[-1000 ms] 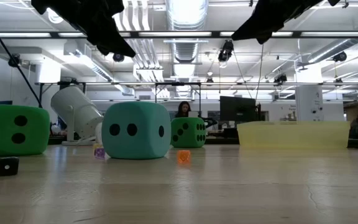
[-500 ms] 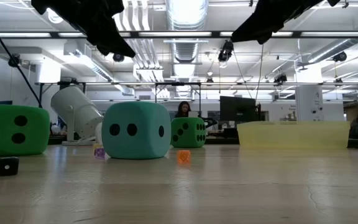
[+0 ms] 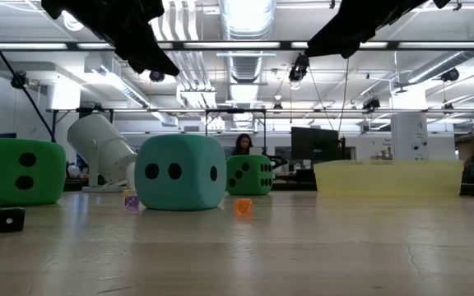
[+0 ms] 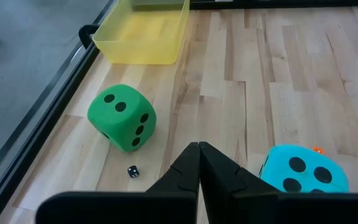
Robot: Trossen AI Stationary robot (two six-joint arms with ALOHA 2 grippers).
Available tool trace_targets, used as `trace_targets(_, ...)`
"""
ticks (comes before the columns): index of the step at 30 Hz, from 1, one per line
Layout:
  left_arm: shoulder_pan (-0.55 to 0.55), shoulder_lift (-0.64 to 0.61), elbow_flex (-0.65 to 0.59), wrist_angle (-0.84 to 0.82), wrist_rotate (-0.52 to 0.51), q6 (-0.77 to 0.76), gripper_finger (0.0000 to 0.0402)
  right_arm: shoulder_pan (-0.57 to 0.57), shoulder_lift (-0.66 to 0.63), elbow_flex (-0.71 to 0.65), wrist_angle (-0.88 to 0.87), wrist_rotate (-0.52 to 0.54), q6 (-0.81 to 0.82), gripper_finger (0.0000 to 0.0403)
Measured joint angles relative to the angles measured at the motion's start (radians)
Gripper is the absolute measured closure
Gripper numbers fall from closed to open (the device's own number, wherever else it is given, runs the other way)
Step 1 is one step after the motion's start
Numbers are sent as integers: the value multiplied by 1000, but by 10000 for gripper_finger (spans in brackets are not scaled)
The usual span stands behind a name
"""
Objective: Pick & Place Dice
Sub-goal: Put the large green dice into the yellow transparent bin
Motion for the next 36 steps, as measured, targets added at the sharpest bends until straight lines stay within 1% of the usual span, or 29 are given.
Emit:
trace_targets(7, 0, 0, 0, 0, 0, 0, 390, -1, 0, 0, 14, 18, -21, 217)
trace_targets(11, 0, 0, 0, 0, 0, 0, 389, -2, 14, 0, 70, 41, -27, 203)
trace_targets(15, 0, 0, 0, 0, 0, 0, 389, -8, 46, 0, 93, 63, -52, 168)
trace_targets(18, 0, 0, 0, -2, 0, 0, 389, -21, 80, -1, 97, 88, -56, 130)
trace_targets(27, 0, 0, 0, -3, 0, 0, 390, -53, 146, 25, 105, 91, -60, 18)
trace_targets(29, 0, 0, 0, -3, 0, 0, 390, -64, 163, 32, 105, 88, -56, 7)
trace_targets(36, 0, 0, 0, -5, 0, 0, 390, -104, 268, 96, 117, 49, -53, 3)
